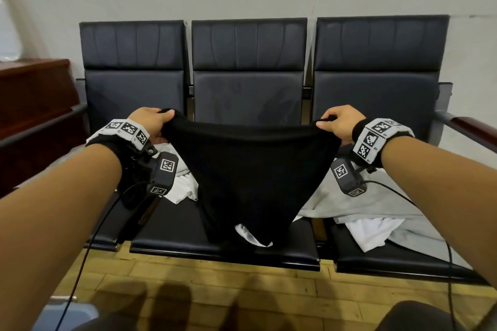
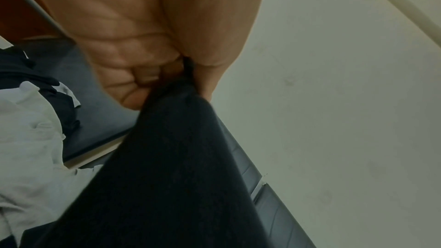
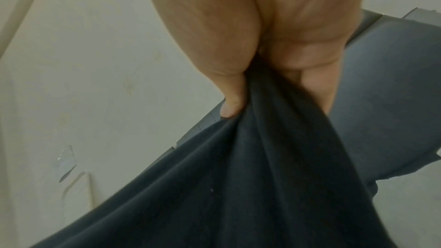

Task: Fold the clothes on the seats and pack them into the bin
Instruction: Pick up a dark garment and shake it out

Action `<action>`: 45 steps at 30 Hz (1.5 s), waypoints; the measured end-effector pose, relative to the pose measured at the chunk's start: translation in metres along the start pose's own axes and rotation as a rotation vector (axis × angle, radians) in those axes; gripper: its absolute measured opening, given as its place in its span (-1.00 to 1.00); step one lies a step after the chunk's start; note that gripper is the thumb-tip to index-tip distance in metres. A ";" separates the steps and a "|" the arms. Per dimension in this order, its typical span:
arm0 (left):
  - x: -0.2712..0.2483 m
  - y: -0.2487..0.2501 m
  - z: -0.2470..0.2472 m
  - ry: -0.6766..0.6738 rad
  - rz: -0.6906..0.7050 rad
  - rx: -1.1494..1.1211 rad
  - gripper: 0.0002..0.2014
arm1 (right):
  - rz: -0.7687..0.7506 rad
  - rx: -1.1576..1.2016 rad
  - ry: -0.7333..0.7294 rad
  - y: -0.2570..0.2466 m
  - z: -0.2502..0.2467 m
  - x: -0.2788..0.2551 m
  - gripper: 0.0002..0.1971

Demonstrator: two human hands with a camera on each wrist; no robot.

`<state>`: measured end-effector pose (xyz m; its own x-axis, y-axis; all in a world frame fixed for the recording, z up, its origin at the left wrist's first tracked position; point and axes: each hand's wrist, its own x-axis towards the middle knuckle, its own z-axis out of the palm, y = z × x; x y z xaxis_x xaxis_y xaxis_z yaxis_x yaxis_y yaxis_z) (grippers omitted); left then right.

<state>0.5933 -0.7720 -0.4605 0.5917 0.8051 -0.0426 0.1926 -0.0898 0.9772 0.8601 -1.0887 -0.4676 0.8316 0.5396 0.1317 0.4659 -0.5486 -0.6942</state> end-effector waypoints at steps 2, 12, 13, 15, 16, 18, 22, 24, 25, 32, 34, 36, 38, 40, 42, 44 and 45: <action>-0.004 0.007 -0.003 -0.008 -0.013 -0.021 -0.84 | -0.015 0.083 0.059 0.000 -0.005 -0.001 -0.86; -0.035 0.104 -0.008 -0.066 0.149 -0.248 -0.81 | 0.166 0.929 -0.007 -0.067 -0.066 -0.016 -0.92; -0.036 0.108 -0.012 -0.019 0.126 -0.249 -0.84 | 0.160 0.963 -0.037 -0.072 -0.071 -0.019 -0.91; -0.038 0.109 -0.016 0.075 0.083 -0.162 -0.86 | 0.111 0.897 -0.086 -0.076 -0.070 -0.029 -0.97; -0.040 0.105 -0.016 0.092 0.073 -0.094 -0.83 | 0.126 0.788 -0.100 -0.068 -0.067 -0.026 -0.71; -0.042 0.094 -0.015 0.055 0.043 -0.024 -0.79 | 0.122 0.573 -0.098 -0.032 -0.055 0.014 -0.35; -0.040 0.080 -0.021 0.071 0.041 0.081 -0.94 | 0.058 0.525 -0.002 -0.035 -0.047 -0.009 -0.90; -0.036 0.076 -0.027 0.140 0.068 0.279 -0.61 | 0.061 0.572 -0.038 -0.044 -0.047 -0.029 -0.86; -0.029 0.075 -0.031 0.138 0.114 0.407 -0.51 | 0.056 0.566 -0.034 -0.043 -0.047 -0.028 -0.88; -0.014 0.065 -0.051 -0.043 0.127 0.254 -0.70 | 0.084 0.739 -0.038 -0.033 -0.056 -0.020 -0.64; -0.029 0.067 -0.049 -0.130 0.155 0.390 -0.65 | 0.063 0.688 -0.096 -0.033 -0.056 -0.025 -0.79; -0.036 0.069 -0.047 -0.092 0.236 0.616 -0.72 | 0.036 0.525 -0.077 -0.026 -0.052 -0.020 -0.75; -0.036 0.067 -0.042 0.018 0.283 0.819 -0.73 | 0.040 0.396 -0.022 -0.022 -0.051 -0.019 -0.79; -0.035 0.063 -0.038 0.073 0.326 0.926 -0.75 | 0.044 0.361 0.027 -0.018 -0.049 -0.017 -0.88; -0.032 0.056 -0.039 0.086 0.326 0.983 -0.75 | 0.042 0.384 0.065 -0.014 -0.048 -0.014 -0.96; -0.023 0.049 -0.041 0.088 0.294 1.022 -0.72 | 0.069 0.394 0.089 -0.008 -0.046 -0.009 -0.91; -0.020 0.046 -0.040 0.085 0.279 1.028 -0.70 | 0.073 0.377 0.089 -0.004 -0.044 -0.003 -0.89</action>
<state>0.5592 -0.7685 -0.4063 0.6678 0.7144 0.2089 0.6502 -0.6965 0.3035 0.8692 -1.1164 -0.4346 0.8891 0.4413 0.1219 0.2748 -0.3013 -0.9131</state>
